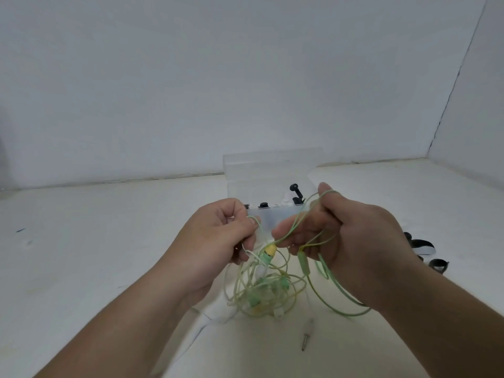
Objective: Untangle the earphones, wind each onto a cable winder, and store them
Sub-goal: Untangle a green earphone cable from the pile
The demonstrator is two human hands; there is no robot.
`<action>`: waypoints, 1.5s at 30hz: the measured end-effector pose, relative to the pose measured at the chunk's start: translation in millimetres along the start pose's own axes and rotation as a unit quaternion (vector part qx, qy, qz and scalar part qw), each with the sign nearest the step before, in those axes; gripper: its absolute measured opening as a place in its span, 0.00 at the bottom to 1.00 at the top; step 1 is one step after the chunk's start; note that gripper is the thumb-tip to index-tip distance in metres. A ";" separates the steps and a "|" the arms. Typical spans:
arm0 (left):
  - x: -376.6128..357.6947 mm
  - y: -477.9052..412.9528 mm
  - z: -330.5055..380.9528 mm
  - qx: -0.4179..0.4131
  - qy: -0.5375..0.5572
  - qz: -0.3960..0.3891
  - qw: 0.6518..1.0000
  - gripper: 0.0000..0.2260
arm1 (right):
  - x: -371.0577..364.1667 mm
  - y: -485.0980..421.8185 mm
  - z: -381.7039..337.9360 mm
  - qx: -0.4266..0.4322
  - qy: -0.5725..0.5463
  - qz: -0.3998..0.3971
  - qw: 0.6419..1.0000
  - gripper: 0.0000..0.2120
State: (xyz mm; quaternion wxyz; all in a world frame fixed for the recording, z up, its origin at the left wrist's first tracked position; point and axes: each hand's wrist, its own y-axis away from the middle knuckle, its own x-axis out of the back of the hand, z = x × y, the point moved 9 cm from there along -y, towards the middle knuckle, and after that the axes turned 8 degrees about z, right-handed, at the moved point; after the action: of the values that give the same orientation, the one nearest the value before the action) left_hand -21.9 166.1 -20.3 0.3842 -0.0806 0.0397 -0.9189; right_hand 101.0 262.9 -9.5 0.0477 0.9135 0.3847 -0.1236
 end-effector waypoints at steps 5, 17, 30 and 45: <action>-7.8 5.4 -1.3 0.042 0.049 -0.020 0.998 0.08 | 1.7 -1.0 1.0 -0.002 -0.016 0.006 1.000 0.25; -5.1 5.0 -9.2 0.091 0.037 0.012 0.995 0.13 | -9.8 2.3 9.0 -0.044 -0.081 -0.047 0.995 0.20; -0.9 0.6 -10.0 0.134 0.229 0.010 0.964 0.21 | 3.6 0.8 -4.9 0.015 0.004 -0.007 1.000 0.15; 0.5 7.8 20.1 0.014 0.220 -0.065 0.973 0.11 | 13.2 -0.7 5.0 0.028 0.307 0.026 0.951 0.20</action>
State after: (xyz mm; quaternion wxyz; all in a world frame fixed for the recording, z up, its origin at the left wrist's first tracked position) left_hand -13.2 160.0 -1.4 0.3061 0.1268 0.1055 -0.9376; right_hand 108.4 271.6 -17.8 -0.0950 0.9179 0.3531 0.1537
